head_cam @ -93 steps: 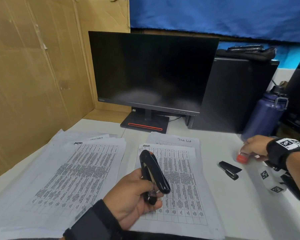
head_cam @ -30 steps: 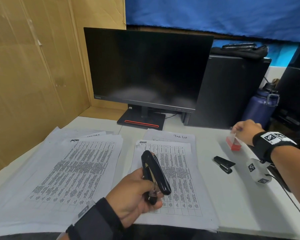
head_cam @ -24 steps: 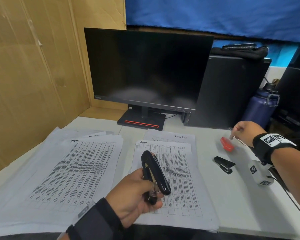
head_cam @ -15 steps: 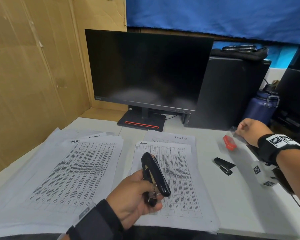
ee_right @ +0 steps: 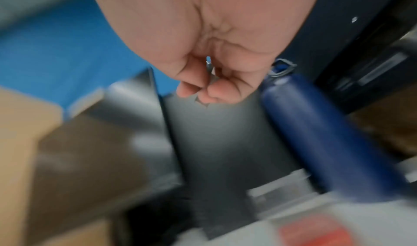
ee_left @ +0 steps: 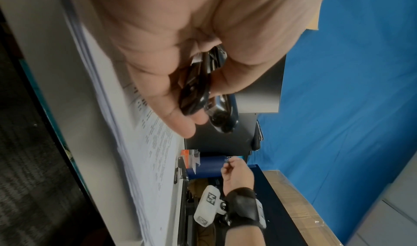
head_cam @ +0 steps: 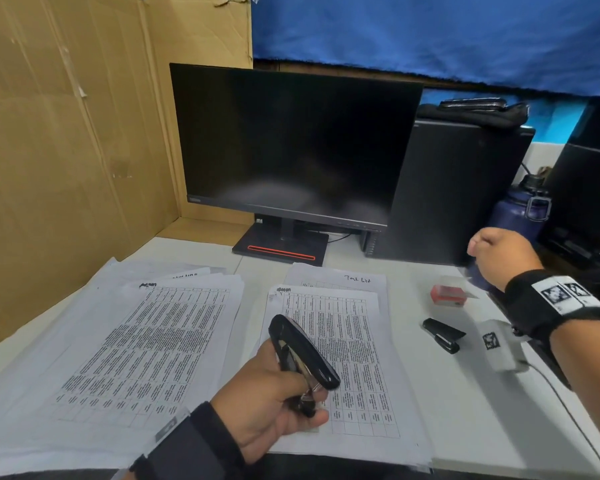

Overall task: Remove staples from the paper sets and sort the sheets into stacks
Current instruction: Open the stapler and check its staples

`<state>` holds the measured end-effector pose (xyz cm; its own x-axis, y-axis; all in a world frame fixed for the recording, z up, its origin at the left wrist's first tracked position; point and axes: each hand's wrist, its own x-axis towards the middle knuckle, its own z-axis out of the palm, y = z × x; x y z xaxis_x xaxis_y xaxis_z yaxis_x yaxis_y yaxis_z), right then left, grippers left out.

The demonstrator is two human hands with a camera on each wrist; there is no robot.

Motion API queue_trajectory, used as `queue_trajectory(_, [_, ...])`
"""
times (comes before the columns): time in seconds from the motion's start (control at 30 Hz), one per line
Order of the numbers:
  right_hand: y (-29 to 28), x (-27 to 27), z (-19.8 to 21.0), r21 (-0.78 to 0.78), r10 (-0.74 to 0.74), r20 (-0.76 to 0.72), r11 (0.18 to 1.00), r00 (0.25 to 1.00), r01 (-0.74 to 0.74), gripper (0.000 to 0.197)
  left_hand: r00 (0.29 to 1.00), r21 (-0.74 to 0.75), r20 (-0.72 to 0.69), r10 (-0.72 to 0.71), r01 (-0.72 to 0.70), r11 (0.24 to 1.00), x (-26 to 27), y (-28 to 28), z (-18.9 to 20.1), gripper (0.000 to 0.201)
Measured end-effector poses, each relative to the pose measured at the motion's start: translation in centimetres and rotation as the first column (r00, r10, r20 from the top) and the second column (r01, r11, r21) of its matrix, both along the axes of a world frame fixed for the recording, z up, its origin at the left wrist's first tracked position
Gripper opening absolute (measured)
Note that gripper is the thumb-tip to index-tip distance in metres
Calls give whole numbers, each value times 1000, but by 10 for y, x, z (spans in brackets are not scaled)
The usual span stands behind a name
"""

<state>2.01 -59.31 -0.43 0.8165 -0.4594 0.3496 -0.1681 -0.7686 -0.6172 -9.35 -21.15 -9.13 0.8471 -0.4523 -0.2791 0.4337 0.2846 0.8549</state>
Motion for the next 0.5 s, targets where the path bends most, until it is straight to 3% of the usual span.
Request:
queue_trajectory(0.1, [68,-56,7,273,258,80,923,963,-270,26,1000,-1,2,25,-25,1000,-1,-3,2,51])
queue_trajectory(0.17, [120,-100,-4,280,469,13,846,883,-453,22,1000,0,20,18,-18,1000,-4,-7,4,52])
queue_trajectory(0.2, [142,-120,-12,227,539,-72,828,839,-512,33,999,3,31,15,-15,1000,-6,-8,4,51])
queue_trajectory(0.27, [173,-145,-33,84,582,-276,808,765,-584,55,999,-15,40,6,-6,1000,-8,-10,3,50])
queue_trajectory(0.33, [186,-156,-49,5,591,-335,780,734,-625,52,998,-43,54,-20,23,999,-10,-11,3,53])
queue_trajectory(0.5, [180,-163,-48,-54,608,-148,783,780,-620,43,997,-69,41,-68,71,995,-4,-6,2,63])
